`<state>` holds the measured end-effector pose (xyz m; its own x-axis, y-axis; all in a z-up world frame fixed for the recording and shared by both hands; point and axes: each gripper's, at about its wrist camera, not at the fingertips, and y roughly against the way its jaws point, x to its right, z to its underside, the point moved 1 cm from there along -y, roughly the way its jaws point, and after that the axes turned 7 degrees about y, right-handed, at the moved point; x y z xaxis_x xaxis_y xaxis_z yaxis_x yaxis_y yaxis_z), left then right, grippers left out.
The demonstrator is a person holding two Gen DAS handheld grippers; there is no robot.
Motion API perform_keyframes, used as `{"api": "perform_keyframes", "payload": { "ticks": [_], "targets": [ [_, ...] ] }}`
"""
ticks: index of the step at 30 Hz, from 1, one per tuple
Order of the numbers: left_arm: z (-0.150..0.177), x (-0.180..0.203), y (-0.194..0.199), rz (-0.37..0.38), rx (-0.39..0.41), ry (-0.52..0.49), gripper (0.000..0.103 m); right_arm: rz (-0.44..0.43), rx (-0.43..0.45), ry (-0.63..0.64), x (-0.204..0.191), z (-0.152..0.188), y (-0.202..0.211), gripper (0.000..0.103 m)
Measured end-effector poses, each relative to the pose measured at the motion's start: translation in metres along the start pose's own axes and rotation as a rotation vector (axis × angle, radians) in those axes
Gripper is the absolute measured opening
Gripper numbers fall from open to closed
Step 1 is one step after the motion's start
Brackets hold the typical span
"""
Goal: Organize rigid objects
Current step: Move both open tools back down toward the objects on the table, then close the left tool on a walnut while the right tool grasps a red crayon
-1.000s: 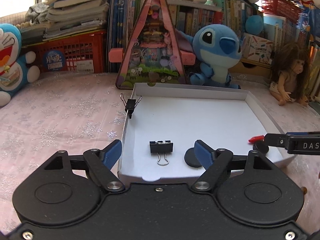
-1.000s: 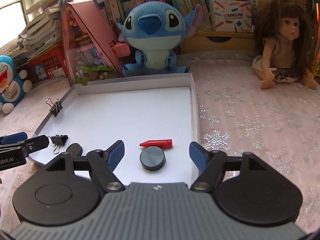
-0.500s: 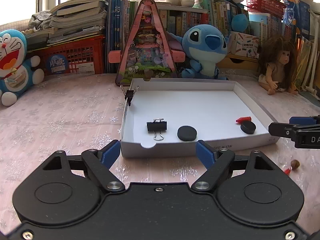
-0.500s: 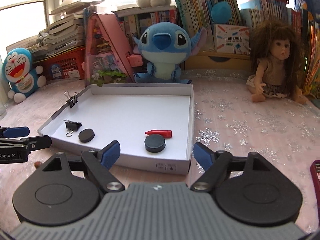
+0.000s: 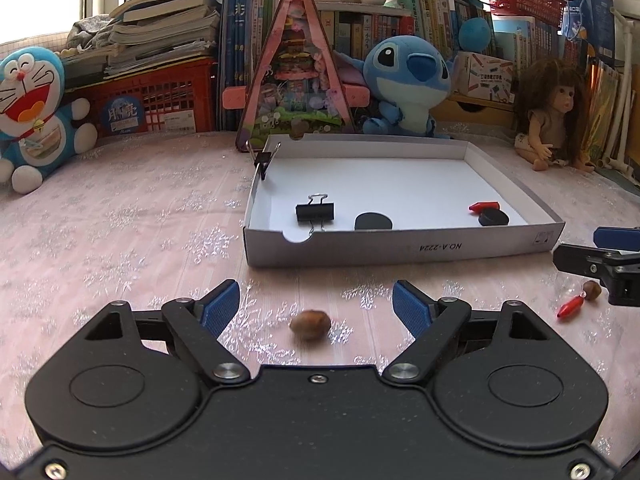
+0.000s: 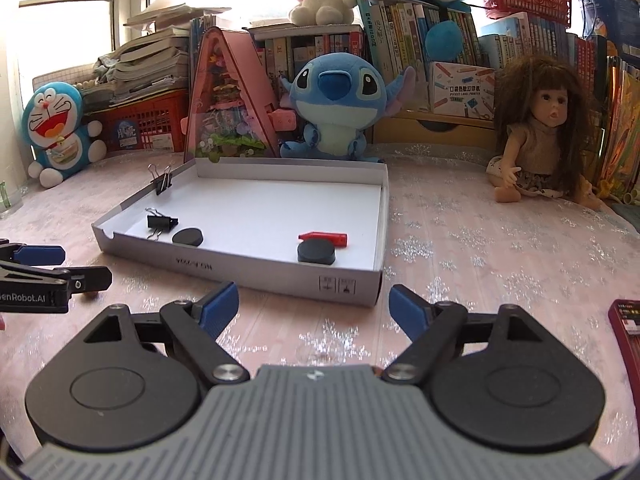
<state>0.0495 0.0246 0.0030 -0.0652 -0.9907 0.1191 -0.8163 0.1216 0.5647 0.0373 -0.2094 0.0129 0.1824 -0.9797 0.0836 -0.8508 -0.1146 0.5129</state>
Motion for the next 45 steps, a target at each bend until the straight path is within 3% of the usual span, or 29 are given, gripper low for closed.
{"api": "perform_keyframes", "payload": {
  "ticks": [8,23,30,45],
  "targets": [
    [0.012,-0.004,0.003,-0.006,0.035,-0.011,0.082,0.003,0.006,0.02,-0.006,0.015,0.005,0.091],
    [0.023,-0.01,-0.008,-0.002,0.006,0.012,0.081,0.005,0.037,0.028,-0.015,0.034,0.008,0.091],
    [0.023,-0.01,-0.011,-0.007,-0.002,0.012,0.075,-0.019,0.096,0.015,-0.02,0.038,0.023,0.081],
    [0.023,-0.009,-0.013,-0.012,-0.007,0.011,0.073,-0.012,0.013,-0.001,-0.022,0.043,0.012,0.077]
  ]
}}
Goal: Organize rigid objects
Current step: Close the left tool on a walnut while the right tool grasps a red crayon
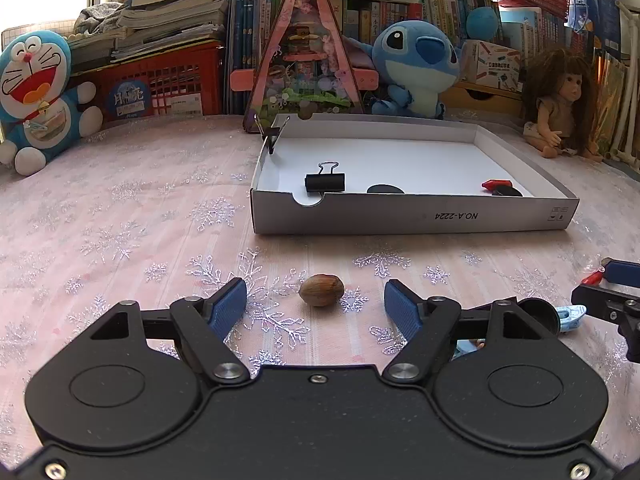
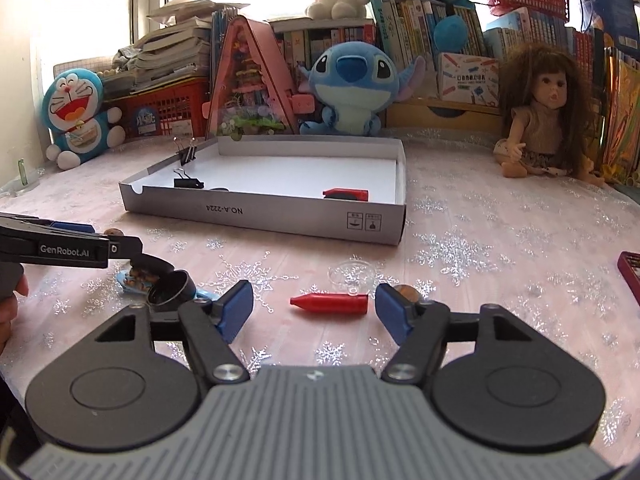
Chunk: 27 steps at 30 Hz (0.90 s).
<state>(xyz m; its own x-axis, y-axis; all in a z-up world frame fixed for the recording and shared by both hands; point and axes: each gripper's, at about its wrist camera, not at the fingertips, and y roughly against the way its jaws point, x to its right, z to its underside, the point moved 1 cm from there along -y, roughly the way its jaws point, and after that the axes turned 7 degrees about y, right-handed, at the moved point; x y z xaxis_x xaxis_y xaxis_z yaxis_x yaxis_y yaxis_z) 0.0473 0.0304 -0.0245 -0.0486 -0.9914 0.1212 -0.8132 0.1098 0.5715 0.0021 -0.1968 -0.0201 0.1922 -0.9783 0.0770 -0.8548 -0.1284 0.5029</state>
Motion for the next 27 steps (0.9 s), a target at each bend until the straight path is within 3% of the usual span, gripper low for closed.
{"api": "perform_keyframes", "payload": {
  "ticks": [27],
  "targets": [
    [0.0031,0.0033,0.0012,0.004,0.022,-0.027,0.054,0.053,-0.044,-0.013,-0.0032,-0.0015,-0.0098,0.079]
  ]
}}
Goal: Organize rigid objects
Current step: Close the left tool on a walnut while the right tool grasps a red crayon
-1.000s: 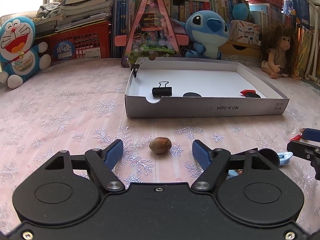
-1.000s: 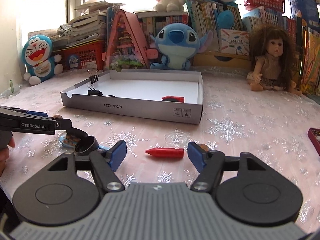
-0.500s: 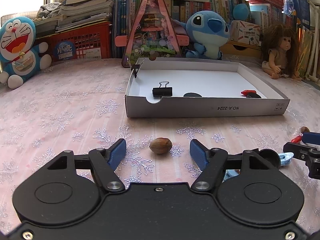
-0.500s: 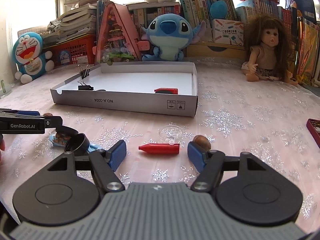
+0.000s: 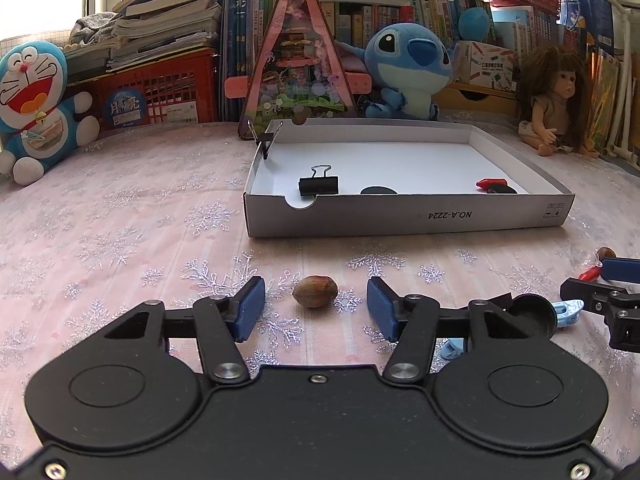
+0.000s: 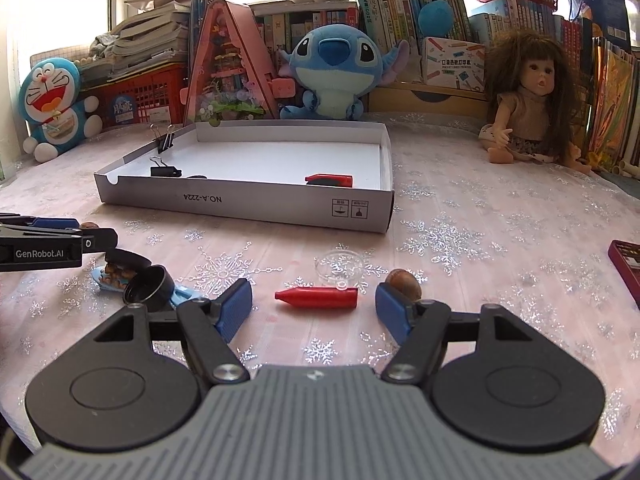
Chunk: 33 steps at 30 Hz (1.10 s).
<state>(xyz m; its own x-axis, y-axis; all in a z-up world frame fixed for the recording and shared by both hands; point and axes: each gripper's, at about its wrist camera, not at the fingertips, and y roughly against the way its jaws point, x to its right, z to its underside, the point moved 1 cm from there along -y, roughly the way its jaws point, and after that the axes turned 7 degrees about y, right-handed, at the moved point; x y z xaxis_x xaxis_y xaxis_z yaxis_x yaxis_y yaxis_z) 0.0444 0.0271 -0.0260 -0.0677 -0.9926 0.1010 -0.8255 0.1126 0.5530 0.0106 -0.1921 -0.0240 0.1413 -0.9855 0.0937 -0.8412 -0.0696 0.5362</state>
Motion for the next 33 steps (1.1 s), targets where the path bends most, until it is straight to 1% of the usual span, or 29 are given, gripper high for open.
{"api": "perform_keyframes", "payload": {
  "ticks": [4,7,11,13,18,21,26,33],
  "targets": [
    [0.0,0.0,0.0,0.0,0.0,0.0,0.053,-0.001,0.0,0.002,0.0,0.0,0.0,0.078],
    [0.001,0.001,0.0,0.0,0.002,-0.003,0.051,-0.001,0.003,0.006,-0.001,0.0,0.0,0.072],
    [0.001,0.002,0.001,0.0,0.006,-0.006,0.047,-0.005,0.006,0.008,-0.003,-0.001,0.001,0.055],
    [0.001,0.002,0.001,0.0,0.006,-0.007,0.046,-0.008,0.006,0.014,-0.005,-0.001,0.002,0.05],
    [0.002,0.003,0.003,0.003,0.011,-0.021,0.042,-0.005,0.008,0.024,-0.006,-0.001,0.003,0.05],
    [0.004,0.005,0.004,0.006,0.016,-0.033,0.037,-0.005,0.008,0.025,-0.006,-0.001,0.003,0.05],
    [0.006,0.008,0.005,-0.008,0.029,-0.052,0.024,-0.005,0.008,0.028,-0.007,0.0,0.005,0.05],
    [0.007,0.011,0.005,-0.015,0.033,-0.068,0.022,-0.014,0.009,0.043,-0.01,-0.001,0.009,0.049]
  ]
}}
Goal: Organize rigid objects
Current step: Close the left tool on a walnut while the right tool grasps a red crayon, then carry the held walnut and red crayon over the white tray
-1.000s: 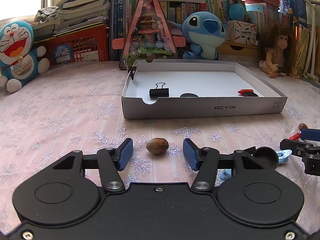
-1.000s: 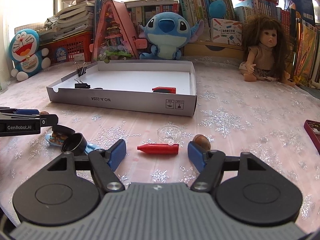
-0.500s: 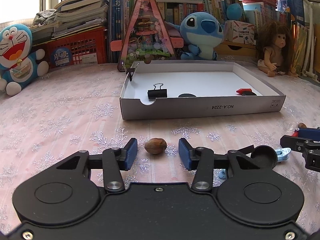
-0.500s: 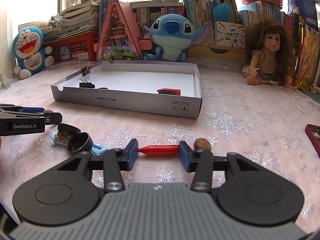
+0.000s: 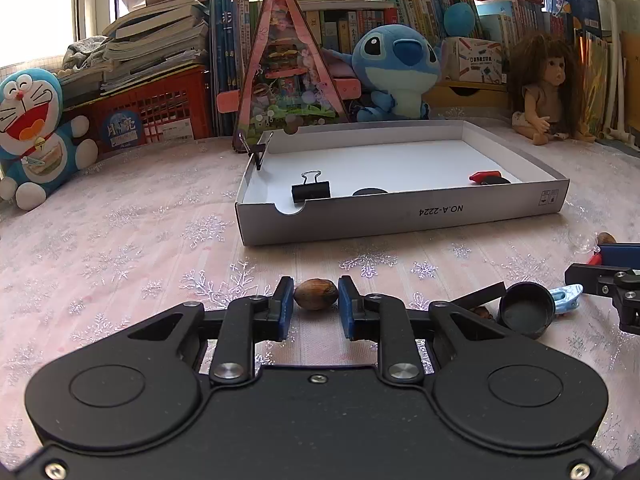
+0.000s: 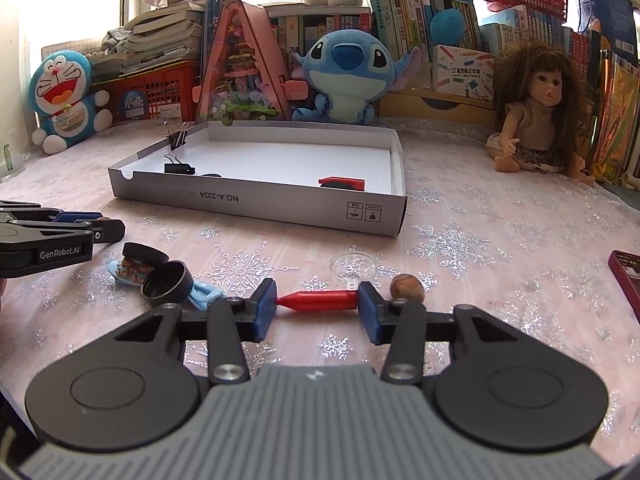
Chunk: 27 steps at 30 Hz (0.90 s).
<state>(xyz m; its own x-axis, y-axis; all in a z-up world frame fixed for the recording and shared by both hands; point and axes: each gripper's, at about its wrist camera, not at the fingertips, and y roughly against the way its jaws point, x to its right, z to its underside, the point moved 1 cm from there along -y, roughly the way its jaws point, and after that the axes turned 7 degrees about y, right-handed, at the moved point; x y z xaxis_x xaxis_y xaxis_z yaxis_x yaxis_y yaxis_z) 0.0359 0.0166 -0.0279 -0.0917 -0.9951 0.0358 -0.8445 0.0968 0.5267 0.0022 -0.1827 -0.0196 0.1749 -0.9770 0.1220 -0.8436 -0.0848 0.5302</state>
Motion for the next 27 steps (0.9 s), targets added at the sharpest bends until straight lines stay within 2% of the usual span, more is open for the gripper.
{"api": "perform_keyframes", "payload": {
  "ticks": [7,15,27],
  "targets": [
    [-0.004,0.0,0.006,0.032,-0.009,0.006,0.022,-0.011,0.017,0.024,-0.004,-0.004,0.009,0.049],
    [-0.026,0.0,0.016,0.061,0.016,0.017,0.022,-0.001,0.054,0.027,0.001,-0.02,0.012,0.049],
    [-0.097,-0.006,-0.01,0.085,0.019,0.023,0.022,-0.014,0.045,-0.053,0.038,-0.07,-0.009,0.049]
  ]
}}
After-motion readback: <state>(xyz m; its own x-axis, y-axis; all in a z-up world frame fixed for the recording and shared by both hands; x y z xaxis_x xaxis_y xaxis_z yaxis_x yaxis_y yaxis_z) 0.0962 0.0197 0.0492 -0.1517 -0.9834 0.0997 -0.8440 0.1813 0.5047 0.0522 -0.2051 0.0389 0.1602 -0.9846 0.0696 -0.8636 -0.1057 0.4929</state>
